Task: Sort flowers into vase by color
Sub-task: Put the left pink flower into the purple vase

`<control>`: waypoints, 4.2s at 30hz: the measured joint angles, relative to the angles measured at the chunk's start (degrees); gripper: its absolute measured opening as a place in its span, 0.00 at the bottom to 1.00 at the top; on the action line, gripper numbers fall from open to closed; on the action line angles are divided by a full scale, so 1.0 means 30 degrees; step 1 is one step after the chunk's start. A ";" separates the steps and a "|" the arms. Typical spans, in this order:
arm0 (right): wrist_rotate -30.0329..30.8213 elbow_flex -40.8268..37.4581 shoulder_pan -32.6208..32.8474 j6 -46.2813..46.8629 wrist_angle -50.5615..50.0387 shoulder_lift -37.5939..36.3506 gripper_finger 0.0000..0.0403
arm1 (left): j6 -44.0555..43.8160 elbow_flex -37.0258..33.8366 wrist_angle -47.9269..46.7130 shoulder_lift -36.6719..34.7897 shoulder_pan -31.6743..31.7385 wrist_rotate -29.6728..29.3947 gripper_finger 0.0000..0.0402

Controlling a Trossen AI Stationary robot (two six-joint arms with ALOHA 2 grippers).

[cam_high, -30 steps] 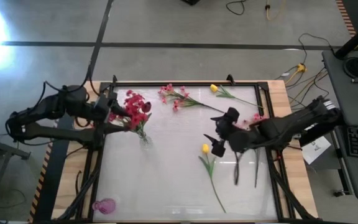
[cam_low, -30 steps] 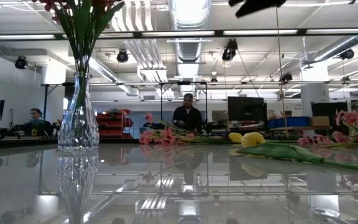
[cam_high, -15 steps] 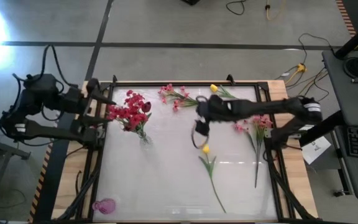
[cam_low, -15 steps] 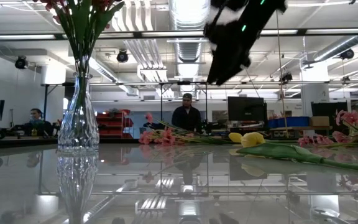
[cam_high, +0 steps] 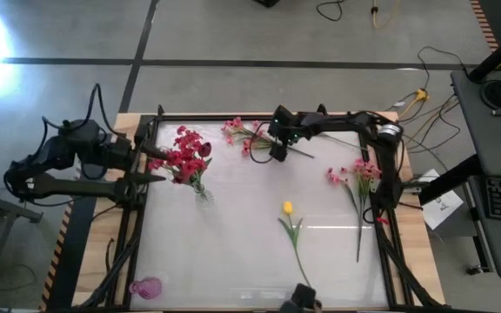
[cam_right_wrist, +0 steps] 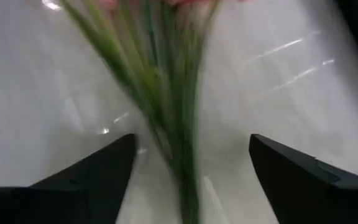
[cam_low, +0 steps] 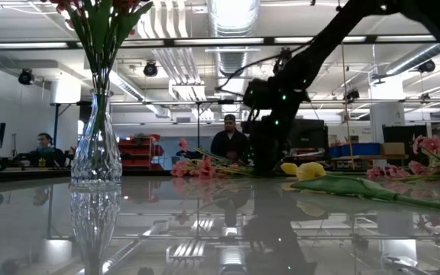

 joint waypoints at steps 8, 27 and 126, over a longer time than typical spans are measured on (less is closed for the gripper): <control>-0.0599 0.1972 -0.0136 -0.0099 -0.1363 0.1678 0.47 | 0.0036 0.0640 -0.0604 -0.2038 0.0000 -0.1547 0.58; 0.4990 0.1812 0.6282 0.5244 -0.0903 -0.7617 0.03 | 0.1624 0.0068 0.0816 -0.2516 0.0000 0.0950 0.58; 1.1779 0.9644 1.8617 0.3139 0.7735 -0.2715 0.64 | -0.2182 -0.0798 0.3283 0.5873 -2.2542 -0.2691 0.00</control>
